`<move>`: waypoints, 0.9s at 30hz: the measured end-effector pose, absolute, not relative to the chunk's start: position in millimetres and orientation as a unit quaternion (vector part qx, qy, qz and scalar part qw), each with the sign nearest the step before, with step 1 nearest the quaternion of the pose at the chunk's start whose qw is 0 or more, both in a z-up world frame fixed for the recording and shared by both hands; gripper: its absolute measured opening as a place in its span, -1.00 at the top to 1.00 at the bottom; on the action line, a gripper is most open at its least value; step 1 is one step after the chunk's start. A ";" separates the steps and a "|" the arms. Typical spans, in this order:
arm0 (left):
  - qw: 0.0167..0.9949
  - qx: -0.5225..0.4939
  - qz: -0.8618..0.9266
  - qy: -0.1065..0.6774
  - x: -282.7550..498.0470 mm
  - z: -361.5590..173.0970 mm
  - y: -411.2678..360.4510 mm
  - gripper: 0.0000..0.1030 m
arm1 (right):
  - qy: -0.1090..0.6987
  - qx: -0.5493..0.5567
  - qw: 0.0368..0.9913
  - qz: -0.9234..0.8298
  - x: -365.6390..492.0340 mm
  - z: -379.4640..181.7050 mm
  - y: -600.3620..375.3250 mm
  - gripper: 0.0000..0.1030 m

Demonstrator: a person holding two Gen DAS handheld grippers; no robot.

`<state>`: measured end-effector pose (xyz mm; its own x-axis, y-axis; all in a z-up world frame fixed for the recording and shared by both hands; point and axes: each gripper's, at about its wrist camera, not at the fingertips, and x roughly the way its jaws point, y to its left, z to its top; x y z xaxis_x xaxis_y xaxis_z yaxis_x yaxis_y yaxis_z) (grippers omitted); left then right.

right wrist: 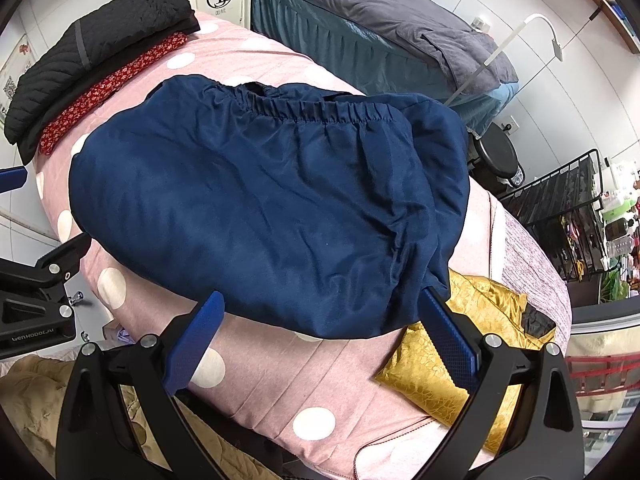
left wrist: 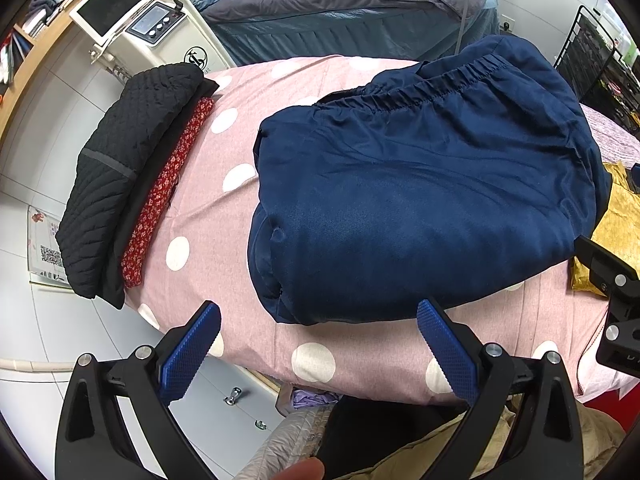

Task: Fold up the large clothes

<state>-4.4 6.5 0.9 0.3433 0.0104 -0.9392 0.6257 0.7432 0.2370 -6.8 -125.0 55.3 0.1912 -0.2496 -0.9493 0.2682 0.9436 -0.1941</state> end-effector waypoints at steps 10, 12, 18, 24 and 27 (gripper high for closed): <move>0.754 0.297 -0.203 0.549 8.0 -7.3 1.4 -0.88 | 0.610 0.023 0.774 -0.166 -2.7 49.9 -134.6 -0.86; 0.755 0.290 -0.205 0.552 15.1 -5.4 3.2 -0.88 | 0.605 0.033 0.778 -0.163 -0.5 50.8 -141.2 -0.86; 0.776 0.233 -0.195 0.553 67.4 12.1 23.7 -0.88 | 0.586 0.050 0.791 -0.170 17.3 61.1 -175.0 -0.86; 0.769 0.176 -0.181 0.587 152.1 -10.6 41.6 -0.88 | 0.583 0.031 0.791 -0.182 78.1 61.8 -226.2 -0.86; 0.736 0.132 -0.208 0.631 189.7 -29.3 40.6 -0.88 | 0.596 0.031 0.783 -0.176 129.2 49.8 -254.6 -0.86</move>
<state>189.7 40.6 -29.3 0.1177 -0.1393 -0.9832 0.4725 0.8787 -0.0679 129.2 -254.6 49.8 0.2278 -0.2395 -0.9438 0.3123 0.9360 -0.1622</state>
